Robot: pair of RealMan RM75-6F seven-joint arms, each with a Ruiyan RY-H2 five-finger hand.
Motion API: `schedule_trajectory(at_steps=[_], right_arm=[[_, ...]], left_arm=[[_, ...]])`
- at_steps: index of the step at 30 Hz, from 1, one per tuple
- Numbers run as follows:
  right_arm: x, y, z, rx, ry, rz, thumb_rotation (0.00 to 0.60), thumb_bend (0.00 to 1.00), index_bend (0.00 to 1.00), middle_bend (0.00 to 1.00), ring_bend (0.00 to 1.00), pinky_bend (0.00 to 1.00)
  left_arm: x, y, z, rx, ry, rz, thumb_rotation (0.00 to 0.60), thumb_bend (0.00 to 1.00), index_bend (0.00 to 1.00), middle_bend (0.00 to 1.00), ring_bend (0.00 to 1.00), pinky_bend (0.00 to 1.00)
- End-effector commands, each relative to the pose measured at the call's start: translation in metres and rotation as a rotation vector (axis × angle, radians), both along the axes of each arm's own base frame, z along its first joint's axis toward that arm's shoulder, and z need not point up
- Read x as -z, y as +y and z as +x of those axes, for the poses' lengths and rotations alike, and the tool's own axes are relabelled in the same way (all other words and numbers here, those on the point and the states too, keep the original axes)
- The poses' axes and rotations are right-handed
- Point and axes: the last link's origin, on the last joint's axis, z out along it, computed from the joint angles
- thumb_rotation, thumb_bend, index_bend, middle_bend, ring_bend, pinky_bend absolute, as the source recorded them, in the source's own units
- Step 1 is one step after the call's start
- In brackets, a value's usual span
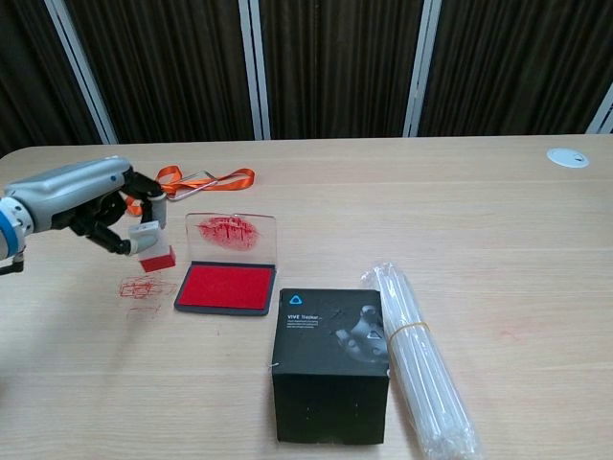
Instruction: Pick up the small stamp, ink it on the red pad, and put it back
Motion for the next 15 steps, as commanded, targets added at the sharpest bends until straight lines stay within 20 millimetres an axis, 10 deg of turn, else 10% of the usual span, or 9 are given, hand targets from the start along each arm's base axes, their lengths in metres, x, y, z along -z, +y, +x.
schedule_trajectory(at_steps=[1,15], right_arm=[[0.000,-0.001,-0.001,0.004,0.001,0.001,0.600,0.00,0.00,0.00,0.00,0.00],[-0.004,-0.005,-0.010,0.038,-0.004,-0.012,0.600,0.00,0.00,0.00,0.00,0.00]], left_arm=[[0.008,0.004,0.018,0.030,-0.035,-0.006,0.600,0.38,0.51,0.55,0.82,0.93],[0.054,0.017,0.033,0.039,-0.021,-0.051,0.600,0.38,0.52,0.55,0.82,0.93]])
